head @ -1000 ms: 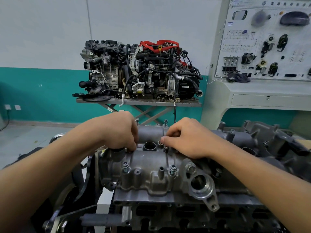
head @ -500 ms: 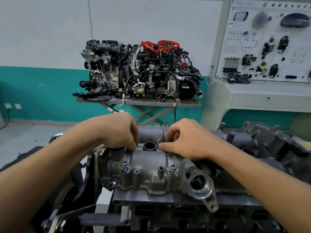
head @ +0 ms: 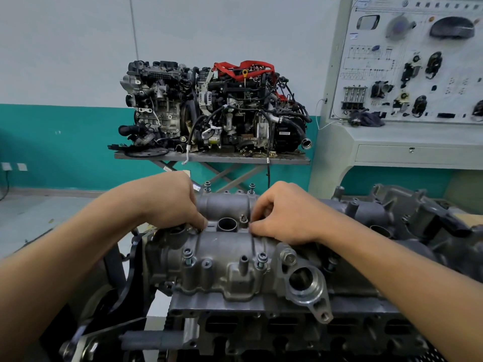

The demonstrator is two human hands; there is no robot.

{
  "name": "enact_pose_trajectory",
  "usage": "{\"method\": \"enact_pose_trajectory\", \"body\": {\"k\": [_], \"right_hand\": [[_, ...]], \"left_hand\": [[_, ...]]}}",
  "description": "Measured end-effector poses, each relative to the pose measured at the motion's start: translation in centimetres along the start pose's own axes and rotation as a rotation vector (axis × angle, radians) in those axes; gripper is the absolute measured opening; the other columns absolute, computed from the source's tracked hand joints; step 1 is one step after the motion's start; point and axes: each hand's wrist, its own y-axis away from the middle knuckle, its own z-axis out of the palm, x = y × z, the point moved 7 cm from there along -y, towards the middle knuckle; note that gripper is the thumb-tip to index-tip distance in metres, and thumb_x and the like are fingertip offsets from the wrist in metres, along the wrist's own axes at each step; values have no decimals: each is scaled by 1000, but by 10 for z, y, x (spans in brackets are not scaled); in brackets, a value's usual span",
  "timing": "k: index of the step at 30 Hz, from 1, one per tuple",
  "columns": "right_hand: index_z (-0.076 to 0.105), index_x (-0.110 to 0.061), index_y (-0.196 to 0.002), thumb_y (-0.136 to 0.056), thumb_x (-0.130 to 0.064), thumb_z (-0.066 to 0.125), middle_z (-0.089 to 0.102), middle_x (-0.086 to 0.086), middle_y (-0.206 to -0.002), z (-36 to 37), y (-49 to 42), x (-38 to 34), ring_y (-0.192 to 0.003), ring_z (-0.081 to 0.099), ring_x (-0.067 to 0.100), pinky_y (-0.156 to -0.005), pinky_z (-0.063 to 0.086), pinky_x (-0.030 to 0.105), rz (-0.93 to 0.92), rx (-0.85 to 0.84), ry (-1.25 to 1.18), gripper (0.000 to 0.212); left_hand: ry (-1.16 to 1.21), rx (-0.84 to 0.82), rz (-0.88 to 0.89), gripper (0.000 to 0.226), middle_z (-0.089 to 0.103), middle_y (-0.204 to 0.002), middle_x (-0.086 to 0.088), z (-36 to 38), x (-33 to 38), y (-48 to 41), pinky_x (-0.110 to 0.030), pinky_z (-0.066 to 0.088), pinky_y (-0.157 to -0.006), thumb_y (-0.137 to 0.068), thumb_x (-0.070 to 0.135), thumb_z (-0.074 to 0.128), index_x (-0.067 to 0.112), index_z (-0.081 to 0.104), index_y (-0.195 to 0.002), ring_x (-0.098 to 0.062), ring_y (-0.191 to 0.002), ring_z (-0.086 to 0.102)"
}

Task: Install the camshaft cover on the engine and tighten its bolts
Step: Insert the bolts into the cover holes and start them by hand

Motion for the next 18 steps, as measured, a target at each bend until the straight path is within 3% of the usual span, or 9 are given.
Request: {"method": "enact_pose_trajectory", "body": {"k": [1, 4, 6, 7, 10, 13, 16, 18], "right_hand": [[79, -28, -73, -78, -36, 75, 69, -12, -68, 0, 0, 1, -69, 62, 5, -71, 56, 32, 6, 1, 6, 10], [70, -18, -57, -81, -52, 71, 62, -4, -57, -1, 0, 4, -62, 60, 14, -62, 54, 34, 41, 54, 78, 41], [69, -16, -58, -80, -60, 67, 61, -3, -55, -1, 0, 3, -59, 60, 14, -58, 53, 33, 43, 69, 96, 50], [71, -18, -62, -79, -61, 67, 64, -3, -58, 0, 0, 2, -61, 61, 13, -59, 54, 33, 30, 62, 85, 47], [77, -26, -77, -74, -50, 71, 71, -7, -73, 0, 0, 0, -73, 65, 13, -71, 58, 37, 10, 17, 31, 25], [77, -26, -70, -74, -41, 71, 70, -7, -69, 2, -1, 2, -70, 65, 12, -69, 58, 36, 16, 1, 35, 16], [59, -13, -51, -83, -52, 66, 53, -3, -52, -2, 0, 3, -54, 53, 16, -53, 44, 31, 56, 98, 93, 51], [47, -12, -46, -91, -55, 56, 43, -4, -46, -12, 5, 0, -48, 46, 17, -53, 41, 32, 67, 177, 65, 63]], "left_hand": [[-17, -2, -2, 30, 69, -63, -3, 1, 1, -1, -22, 41, -51, -77, 44, 80, 15, 79, -70, -12, -55, 54], [-45, -30, 12, 28, 65, -57, 6, 2, 8, -2, -21, 38, -50, -79, 43, 80, 17, 78, -67, -8, -55, 56], [-62, -56, 23, 17, 65, -54, 14, 1, 11, -3, -15, 37, -49, -79, 34, 80, 24, 77, -67, 0, -55, 57], [-56, -74, 43, 12, 65, -53, 18, 1, 14, -1, -12, 36, -48, -80, 27, 79, 28, 77, -68, 2, -55, 58], [8, -148, 88, 27, 63, -51, 23, 5, 17, 3, -7, 34, -42, -80, 9, 71, 34, 75, -70, 8, -50, 57], [59, -67, 46, 8, 66, -57, 14, 1, 14, 6, -15, 38, -48, -80, 24, 78, 27, 78, -72, 0, -55, 58], [-73, -21, 6, 37, 60, -64, -2, 2, 14, 5, -27, 42, -58, -80, 46, 77, 10, 79, -75, -18, -60, 55], [-103, -23, 31, 18, 64, -68, 3, 0, 23, 8, -22, 44, -59, -83, 33, 77, 16, 81, -83, -12, -62, 58]]}}
